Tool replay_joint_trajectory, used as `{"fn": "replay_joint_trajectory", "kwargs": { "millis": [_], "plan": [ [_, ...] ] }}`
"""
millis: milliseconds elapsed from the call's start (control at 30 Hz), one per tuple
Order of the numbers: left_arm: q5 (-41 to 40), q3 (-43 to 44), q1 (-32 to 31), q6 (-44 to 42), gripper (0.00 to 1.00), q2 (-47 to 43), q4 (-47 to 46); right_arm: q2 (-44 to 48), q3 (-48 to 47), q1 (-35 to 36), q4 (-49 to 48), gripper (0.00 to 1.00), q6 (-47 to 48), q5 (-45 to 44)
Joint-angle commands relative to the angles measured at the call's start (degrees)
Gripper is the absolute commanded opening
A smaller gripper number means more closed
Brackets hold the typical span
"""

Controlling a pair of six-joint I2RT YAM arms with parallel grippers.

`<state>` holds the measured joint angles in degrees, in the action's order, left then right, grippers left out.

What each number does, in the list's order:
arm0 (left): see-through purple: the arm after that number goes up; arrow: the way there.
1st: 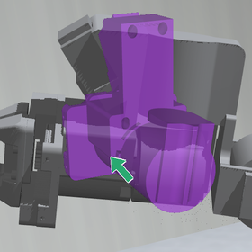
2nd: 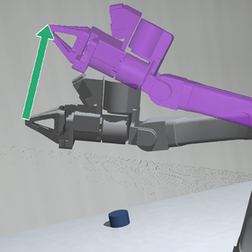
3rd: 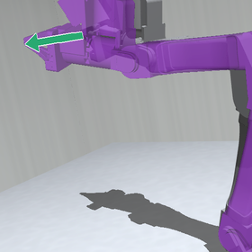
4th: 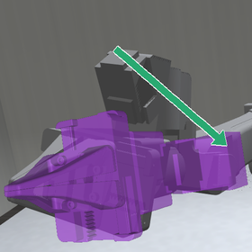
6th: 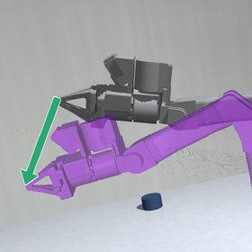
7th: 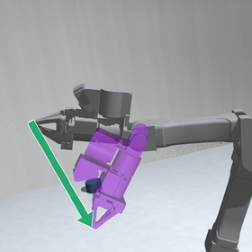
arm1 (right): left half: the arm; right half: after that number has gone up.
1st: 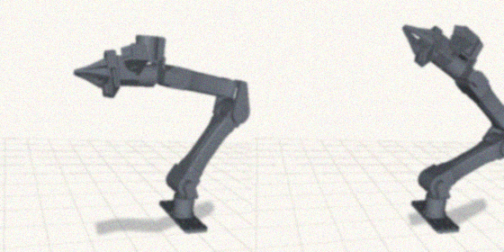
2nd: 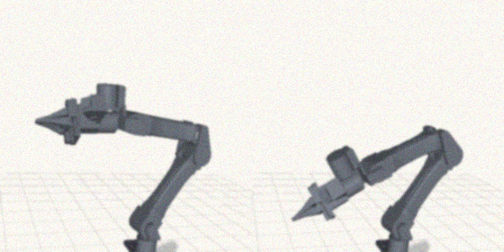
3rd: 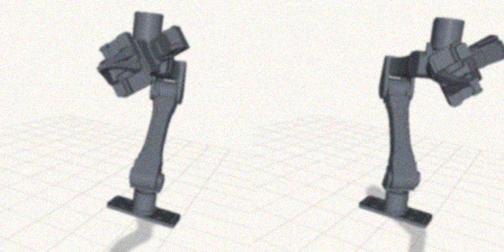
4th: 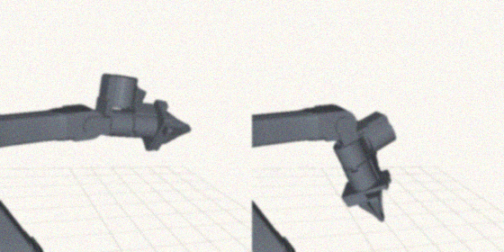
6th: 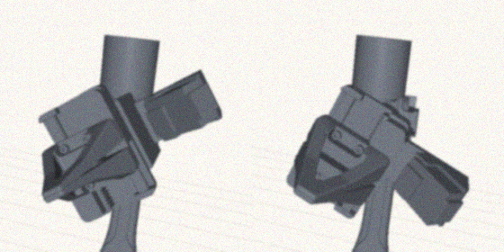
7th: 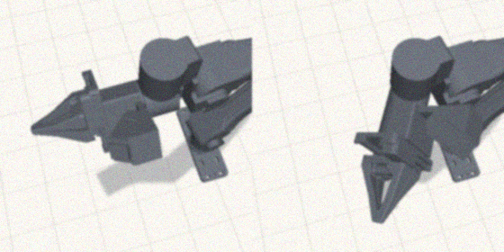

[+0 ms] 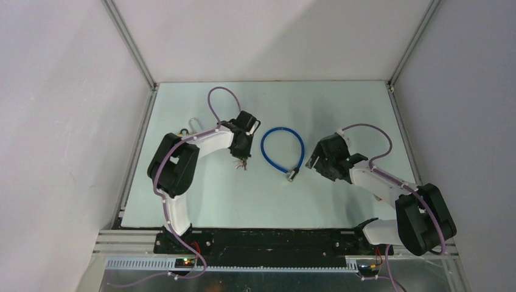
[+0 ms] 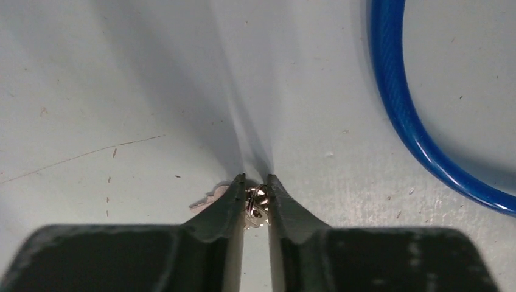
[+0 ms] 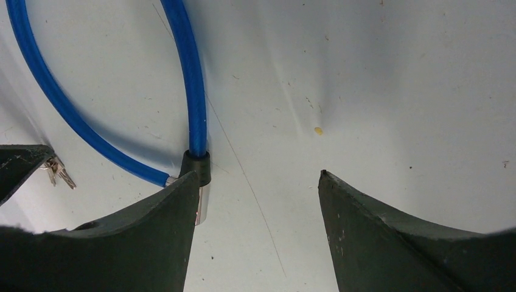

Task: Unlock with the key

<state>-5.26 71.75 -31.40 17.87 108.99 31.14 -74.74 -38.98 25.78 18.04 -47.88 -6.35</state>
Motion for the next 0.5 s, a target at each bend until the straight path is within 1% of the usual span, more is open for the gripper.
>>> {"fn": "replay_joint_trajectory", "kwargs": {
  "millis": [0,33,67,133,300,467],
  "plan": [
    [2.3,1.9,-0.2,-0.3,0.12,-1.0,1.3,1.4,0.3,-0.2,-1.4,0.74,0.6,-0.1],
    [2.7,1.8,-0.2,0.1,0.08,-2.1,1.3,1.9,0.3,-0.2,-1.5,0.74,0.7,0.1],
    [2.9,1.6,-0.2,0.3,0.02,-2.7,1.4,2.2,0.4,-0.3,-1.6,0.74,0.8,0.2],
    [4.1,1.4,-0.2,1.4,0.0,-5.7,1.3,3.4,0.5,-0.1,-2.0,0.74,1.0,0.4],
    [7.5,0.9,-0.2,6.0,0.0,-11.3,0.7,8.3,1.3,2.0,-4.8,0.74,2.4,1.2],
    [9.4,-2.2,-0.2,11.2,0.0,-18.9,-2.9,12.7,4.4,5.3,-13.4,0.73,4.3,3.3]
  ]
}}
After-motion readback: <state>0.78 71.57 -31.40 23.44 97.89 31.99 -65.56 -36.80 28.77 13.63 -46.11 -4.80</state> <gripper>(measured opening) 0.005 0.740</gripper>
